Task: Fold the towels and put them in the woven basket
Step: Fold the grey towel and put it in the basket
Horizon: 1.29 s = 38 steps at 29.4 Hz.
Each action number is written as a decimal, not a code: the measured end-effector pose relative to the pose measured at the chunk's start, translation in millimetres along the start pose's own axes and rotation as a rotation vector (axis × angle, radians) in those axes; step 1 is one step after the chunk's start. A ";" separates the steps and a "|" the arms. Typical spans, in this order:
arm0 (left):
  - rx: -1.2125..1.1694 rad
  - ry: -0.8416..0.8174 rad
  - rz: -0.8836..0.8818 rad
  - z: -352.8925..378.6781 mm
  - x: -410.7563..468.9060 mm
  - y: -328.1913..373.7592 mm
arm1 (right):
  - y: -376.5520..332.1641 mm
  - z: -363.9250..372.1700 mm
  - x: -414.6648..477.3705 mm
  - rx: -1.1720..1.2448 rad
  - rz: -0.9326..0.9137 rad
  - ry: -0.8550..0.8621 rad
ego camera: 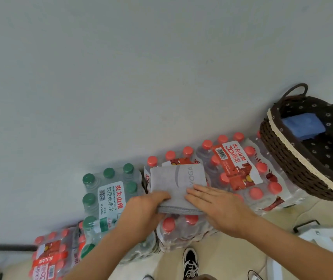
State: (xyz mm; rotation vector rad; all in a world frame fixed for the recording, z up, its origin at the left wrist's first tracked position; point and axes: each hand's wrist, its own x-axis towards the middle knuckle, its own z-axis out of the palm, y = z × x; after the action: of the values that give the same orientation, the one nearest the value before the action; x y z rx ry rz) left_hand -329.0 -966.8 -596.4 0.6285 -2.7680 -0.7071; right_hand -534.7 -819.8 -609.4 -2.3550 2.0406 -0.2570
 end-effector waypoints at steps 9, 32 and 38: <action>-0.302 -0.051 -0.417 -13.6 35.6 -12.9 | 25.2 -25.2 30.9 0.813 0.517 -0.136; 0.050 0.248 -0.724 12.9 73.4 5.7 | 41.6 7.5 55.8 0.640 0.658 0.050; -0.106 0.166 -0.690 11.0 66.4 -2.6 | 70.4 -20.7 68.0 0.640 0.445 -0.242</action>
State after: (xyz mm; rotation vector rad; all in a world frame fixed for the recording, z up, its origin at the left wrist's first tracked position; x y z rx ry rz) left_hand -390.3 -994.6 -600.5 1.5641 -2.3184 -0.8619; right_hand -597.4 -895.2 -589.5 -1.4537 1.9182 -0.4909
